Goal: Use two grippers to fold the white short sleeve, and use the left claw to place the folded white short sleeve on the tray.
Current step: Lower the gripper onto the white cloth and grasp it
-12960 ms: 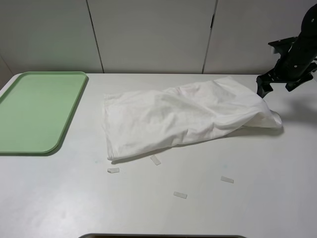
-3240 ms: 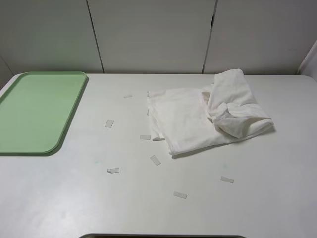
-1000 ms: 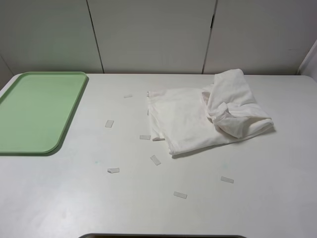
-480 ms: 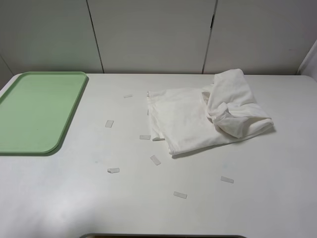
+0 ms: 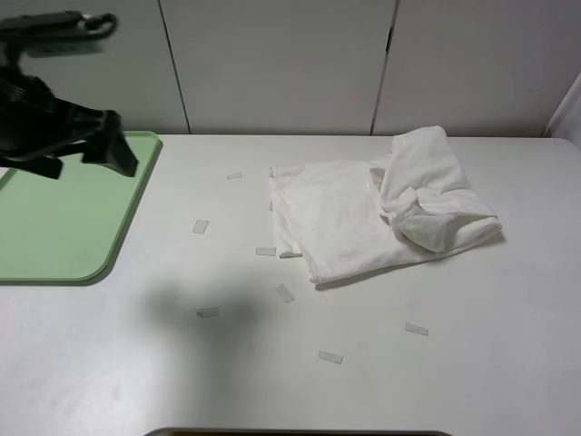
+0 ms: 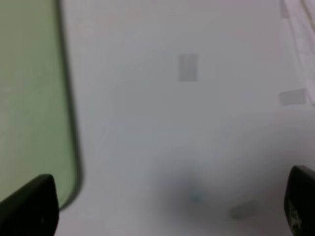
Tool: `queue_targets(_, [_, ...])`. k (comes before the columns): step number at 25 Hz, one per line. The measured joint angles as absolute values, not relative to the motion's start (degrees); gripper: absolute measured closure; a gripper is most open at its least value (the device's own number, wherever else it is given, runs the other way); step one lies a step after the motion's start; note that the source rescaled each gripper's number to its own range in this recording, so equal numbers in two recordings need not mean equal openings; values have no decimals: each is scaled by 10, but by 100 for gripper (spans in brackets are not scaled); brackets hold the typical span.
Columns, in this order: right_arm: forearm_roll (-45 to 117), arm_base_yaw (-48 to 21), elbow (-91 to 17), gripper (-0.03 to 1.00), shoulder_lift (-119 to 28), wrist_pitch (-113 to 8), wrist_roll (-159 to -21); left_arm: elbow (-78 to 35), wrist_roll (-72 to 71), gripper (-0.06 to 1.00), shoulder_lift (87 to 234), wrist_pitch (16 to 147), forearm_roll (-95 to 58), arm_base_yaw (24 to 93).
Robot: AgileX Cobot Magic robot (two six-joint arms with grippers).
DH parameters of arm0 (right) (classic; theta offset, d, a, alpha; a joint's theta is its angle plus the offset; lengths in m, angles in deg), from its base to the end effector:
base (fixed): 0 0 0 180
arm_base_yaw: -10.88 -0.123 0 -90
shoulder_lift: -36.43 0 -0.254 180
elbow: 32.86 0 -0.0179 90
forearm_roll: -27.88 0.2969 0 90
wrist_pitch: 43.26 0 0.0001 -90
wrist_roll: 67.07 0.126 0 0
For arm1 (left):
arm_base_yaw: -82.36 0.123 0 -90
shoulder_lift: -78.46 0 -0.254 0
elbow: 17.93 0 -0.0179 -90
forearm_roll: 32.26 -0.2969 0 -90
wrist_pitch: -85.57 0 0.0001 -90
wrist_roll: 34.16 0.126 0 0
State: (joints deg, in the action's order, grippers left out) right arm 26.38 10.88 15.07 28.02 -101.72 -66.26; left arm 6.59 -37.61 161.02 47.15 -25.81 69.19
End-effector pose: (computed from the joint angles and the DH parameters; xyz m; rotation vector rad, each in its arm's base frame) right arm 0.1002 -0.0028 0.2867 0.0147 2.0034 -0.0221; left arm 0.3170 -0.0832 0.2013 0.1314 2.5466 -0.2372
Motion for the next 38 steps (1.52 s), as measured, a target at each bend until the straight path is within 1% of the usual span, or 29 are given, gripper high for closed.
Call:
queue_targets(2, [264, 109, 151, -3, 280, -1017, -663, 53, -385, 4, 1669, 512, -256, 649])
queue_targets(3, [264, 109, 151, -3, 280, -1017, -663, 53, -385, 4, 1669, 512, -256, 649])
queue_targets(5, [264, 109, 151, -3, 280, -1017, -663, 43, -395, 4, 1713, 546, -254, 618])
queue_targets(6, [264, 109, 151, -3, 280, -1017, -663, 31, -406, 4, 1759, 581, -252, 586])
queue_targets(10, [264, 109, 151, -3, 280, -1017, -663, -6, -444, 4, 1860, 655, -247, 528])
queue_targets(14, [264, 109, 151, -3, 280, -1017, -663, -23, -450, 4, 1897, 682, -247, 506])
queue_targets(17, [264, 109, 151, -3, 280, -1017, -663, -66, -453, 4, 1973, 723, -222, 463])
queue_targets(22, [264, 109, 151, -3, 280, -1017, -663, -107, -453, 4, 2034, 755, -191, 437])
queue_targets(34, [264, 109, 151, -3, 280, -1017, -663, -130, -496, 4, 2108, 791, -187, 434])
queue_targets(38, [264, 109, 151, -3, 280, -1017, -663, -132, -497, 4, 2112, 804, -187, 434])
